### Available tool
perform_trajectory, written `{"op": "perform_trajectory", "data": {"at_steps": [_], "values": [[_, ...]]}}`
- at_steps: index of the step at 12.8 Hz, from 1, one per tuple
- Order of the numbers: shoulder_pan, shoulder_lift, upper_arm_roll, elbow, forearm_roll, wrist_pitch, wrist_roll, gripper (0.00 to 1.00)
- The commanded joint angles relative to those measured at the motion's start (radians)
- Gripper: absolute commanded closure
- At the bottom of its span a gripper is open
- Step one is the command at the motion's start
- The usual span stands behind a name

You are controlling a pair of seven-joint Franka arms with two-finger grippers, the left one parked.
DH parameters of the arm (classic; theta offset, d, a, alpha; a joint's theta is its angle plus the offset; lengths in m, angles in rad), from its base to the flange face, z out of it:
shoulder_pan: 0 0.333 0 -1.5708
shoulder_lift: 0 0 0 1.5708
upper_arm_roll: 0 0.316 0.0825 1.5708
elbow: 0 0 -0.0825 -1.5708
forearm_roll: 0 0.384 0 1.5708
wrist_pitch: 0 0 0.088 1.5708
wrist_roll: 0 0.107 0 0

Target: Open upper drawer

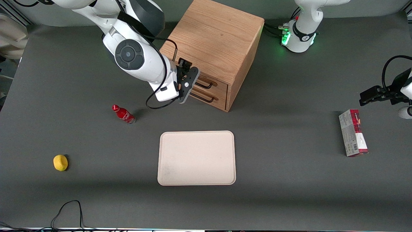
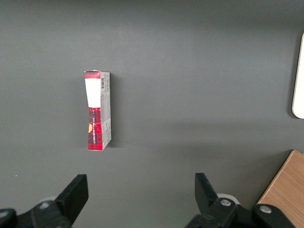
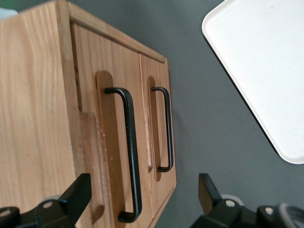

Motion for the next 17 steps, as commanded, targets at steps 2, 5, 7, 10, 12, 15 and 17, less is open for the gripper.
{"op": "perform_trajectory", "data": {"at_steps": [2, 5, 7, 10, 12, 15, 17], "values": [[-0.018, -0.02, 0.0, -0.078, 0.029, 0.022, -0.117, 0.0], [-0.018, -0.022, -0.004, -0.115, 0.029, 0.062, -0.128, 0.0], [-0.018, -0.017, -0.006, -0.122, 0.029, 0.077, -0.155, 0.0], [-0.017, -0.011, -0.009, -0.166, 0.026, 0.151, -0.172, 0.0], [-0.015, -0.005, -0.011, -0.184, 0.026, 0.189, -0.172, 0.0], [-0.014, 0.019, -0.012, -0.186, 0.015, 0.215, -0.174, 0.0], [-0.011, 0.026, -0.012, -0.186, 0.01, 0.225, -0.174, 0.0]]}}
